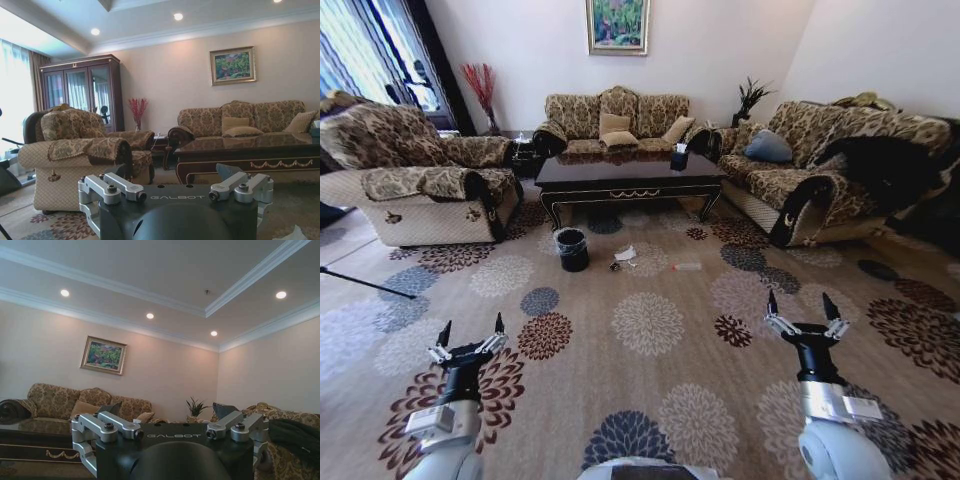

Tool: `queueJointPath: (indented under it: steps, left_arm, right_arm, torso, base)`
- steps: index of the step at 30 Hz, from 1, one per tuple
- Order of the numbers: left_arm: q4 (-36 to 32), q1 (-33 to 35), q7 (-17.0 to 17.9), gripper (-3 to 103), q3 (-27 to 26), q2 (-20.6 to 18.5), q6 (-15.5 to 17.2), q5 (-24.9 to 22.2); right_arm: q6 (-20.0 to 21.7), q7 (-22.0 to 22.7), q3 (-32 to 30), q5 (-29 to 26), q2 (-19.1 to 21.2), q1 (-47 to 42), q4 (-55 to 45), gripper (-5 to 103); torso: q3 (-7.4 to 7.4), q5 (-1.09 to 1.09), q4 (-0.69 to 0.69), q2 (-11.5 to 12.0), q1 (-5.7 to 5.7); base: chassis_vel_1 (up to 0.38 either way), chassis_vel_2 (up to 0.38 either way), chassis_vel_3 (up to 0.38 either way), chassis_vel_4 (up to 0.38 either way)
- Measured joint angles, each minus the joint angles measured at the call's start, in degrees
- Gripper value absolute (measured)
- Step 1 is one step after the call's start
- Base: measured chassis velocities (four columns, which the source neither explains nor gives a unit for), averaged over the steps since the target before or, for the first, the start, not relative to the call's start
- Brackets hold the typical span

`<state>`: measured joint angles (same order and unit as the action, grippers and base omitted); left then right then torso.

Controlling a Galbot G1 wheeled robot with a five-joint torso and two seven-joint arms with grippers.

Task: Move to the front of the table and pick up the trash from the floor, then place it into the trash bin.

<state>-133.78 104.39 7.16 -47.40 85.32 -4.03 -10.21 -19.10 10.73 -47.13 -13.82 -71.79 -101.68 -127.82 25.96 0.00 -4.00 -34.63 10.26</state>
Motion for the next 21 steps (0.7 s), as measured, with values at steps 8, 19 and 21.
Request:
queueJointPath:
  steps: [8, 19, 21]
  left_arm:
    - [-0.1, 0.0, 0.0, 100, 0.1, 0.2, 0.0, 0.0]
    - [0.1, -0.2, -0.1, 100, 0.2, 0.3, -0.1, 0.1]
    - [0.2, -0.3, -0.1, 100, 0.2, 0.3, -0.1, 0.2]
  right_arm:
    - [-0.4, 0.0, -0.1, 0.1, -0.1, -0.2, 0.1, 100]
    - [0.4, -4.6, -0.6, 0.8, 0.2, -1.3, -0.1, 100]
    - [0.7, -6.8, -0.5, 0.1, 0.7, -1.8, -0.2, 100]
  torso:
    - [-1.07, 0.00, 0.00, 1.8, -0.74]
    - [-2.64, 0.00, -0.01, 4.5, -1.85]
    - [-2.91, 0.00, 0.00, 5.0, -2.04]
  base:
    - [0.000, 0.000, 0.000, 0.000]
    - [0.000, 0.000, 0.000, 0.000]
    - [0.000, 0.000, 0.000, 0.000]
